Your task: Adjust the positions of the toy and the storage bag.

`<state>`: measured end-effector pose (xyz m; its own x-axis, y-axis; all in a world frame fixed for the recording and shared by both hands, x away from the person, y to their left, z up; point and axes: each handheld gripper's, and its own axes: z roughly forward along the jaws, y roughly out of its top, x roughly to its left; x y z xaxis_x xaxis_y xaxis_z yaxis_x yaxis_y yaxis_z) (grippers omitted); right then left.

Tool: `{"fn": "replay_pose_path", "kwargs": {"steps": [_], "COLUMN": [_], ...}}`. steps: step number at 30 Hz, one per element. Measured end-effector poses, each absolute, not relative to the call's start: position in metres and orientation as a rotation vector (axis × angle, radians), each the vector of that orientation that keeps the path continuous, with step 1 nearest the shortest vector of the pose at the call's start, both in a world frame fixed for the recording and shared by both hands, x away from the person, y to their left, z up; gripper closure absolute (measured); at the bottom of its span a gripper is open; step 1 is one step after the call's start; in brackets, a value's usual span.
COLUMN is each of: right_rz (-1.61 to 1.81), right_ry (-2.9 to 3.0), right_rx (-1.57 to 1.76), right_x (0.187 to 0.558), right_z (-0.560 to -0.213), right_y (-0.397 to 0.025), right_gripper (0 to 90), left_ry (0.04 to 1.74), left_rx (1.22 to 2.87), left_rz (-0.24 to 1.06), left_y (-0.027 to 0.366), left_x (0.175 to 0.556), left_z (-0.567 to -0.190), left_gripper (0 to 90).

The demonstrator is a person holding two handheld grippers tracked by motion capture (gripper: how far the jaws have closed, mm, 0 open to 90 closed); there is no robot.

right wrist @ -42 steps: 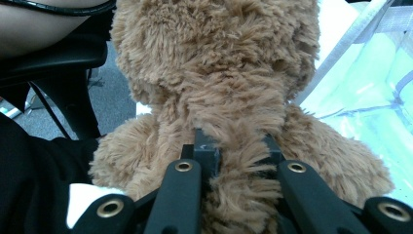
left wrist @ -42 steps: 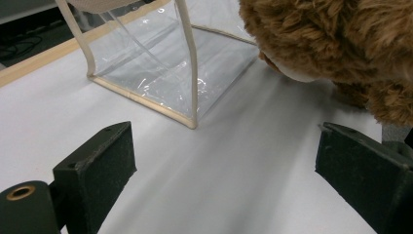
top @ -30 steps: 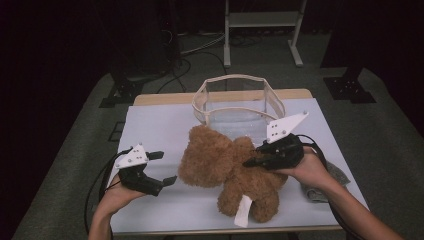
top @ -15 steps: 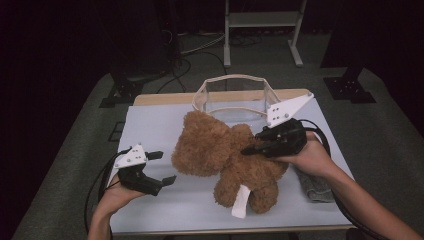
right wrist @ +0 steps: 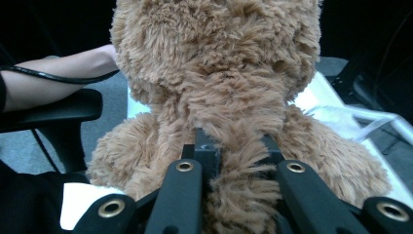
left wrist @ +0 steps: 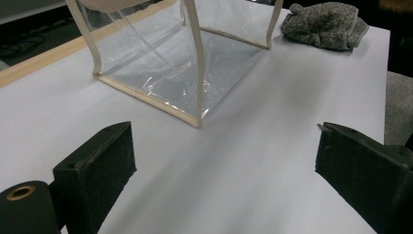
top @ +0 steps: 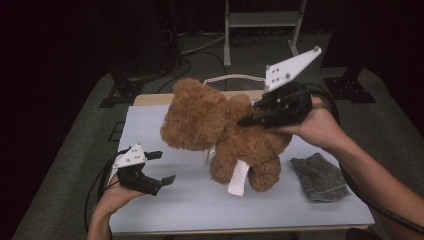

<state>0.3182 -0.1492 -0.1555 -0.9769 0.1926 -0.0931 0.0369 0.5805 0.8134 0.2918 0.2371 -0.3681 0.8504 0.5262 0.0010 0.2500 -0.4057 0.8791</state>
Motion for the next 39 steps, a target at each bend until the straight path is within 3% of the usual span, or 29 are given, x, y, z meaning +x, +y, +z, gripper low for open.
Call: {"fn": "replay_pose_path", "kwargs": {"steps": [7,17,39], "right_rz": [1.312,1.304,1.330], "right_ry": [2.613,2.601,2.623], "right_rx": [0.182,0.189,0.259], "right_x": [0.329,0.363,0.432], "right_z": [-0.111,-0.080,-0.068], "right_y": [-0.139,-0.125,-0.111], "right_gripper": [77.9,77.9,77.8], "left_ry": [0.575,0.589,0.611], "left_rx": [2.004,1.998,1.996], "left_rz": [0.337,0.330,0.346], "left_y": [0.239,0.243,0.251], "left_x": [0.292,0.294,0.295], "left_z": [-0.369,-0.371,-0.372], "left_gripper": [6.3,6.3,6.3]}}
